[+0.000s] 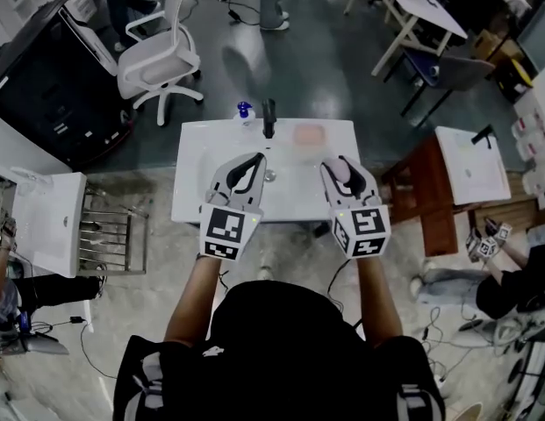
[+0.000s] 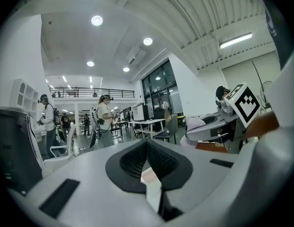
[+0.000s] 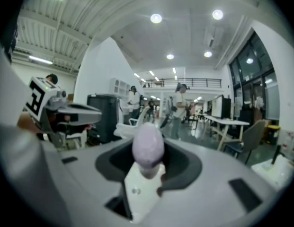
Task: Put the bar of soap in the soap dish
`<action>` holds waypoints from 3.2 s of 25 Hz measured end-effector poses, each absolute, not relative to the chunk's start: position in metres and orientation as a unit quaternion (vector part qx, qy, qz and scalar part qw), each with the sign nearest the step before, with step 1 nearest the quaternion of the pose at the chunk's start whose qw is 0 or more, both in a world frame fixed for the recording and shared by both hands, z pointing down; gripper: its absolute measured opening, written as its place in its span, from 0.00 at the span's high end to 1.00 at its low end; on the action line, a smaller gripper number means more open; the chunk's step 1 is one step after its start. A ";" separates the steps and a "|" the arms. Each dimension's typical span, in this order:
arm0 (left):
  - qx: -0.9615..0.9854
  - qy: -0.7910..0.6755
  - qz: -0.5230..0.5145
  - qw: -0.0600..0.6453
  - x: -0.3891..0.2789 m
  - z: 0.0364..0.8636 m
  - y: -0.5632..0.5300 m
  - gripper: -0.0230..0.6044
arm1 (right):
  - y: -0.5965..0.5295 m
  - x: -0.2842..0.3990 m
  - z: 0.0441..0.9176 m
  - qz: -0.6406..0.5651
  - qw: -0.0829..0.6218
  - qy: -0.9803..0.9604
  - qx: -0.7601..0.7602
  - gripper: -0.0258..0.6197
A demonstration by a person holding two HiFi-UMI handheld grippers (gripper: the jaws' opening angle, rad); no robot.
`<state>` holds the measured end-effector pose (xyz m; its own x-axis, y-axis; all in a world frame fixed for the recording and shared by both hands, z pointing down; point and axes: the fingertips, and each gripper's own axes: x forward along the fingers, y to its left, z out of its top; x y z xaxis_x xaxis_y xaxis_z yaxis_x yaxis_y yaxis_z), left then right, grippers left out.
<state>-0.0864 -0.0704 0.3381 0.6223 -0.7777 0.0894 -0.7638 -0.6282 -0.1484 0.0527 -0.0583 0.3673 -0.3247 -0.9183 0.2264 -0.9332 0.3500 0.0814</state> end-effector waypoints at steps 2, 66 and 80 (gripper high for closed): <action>-0.900 0.425 -0.080 0.056 -0.087 0.343 -0.074 0.93 | -0.066 0.051 0.372 0.034 0.119 -0.812 0.571 0.69; -0.846 0.443 -0.292 -0.046 0.012 0.554 -0.240 0.93 | -0.323 0.110 0.659 0.330 0.192 -0.800 0.462 0.69; -0.845 0.440 -0.302 -0.040 0.014 0.563 -0.240 0.93 | -0.343 0.101 0.677 0.382 0.122 -0.789 0.466 0.69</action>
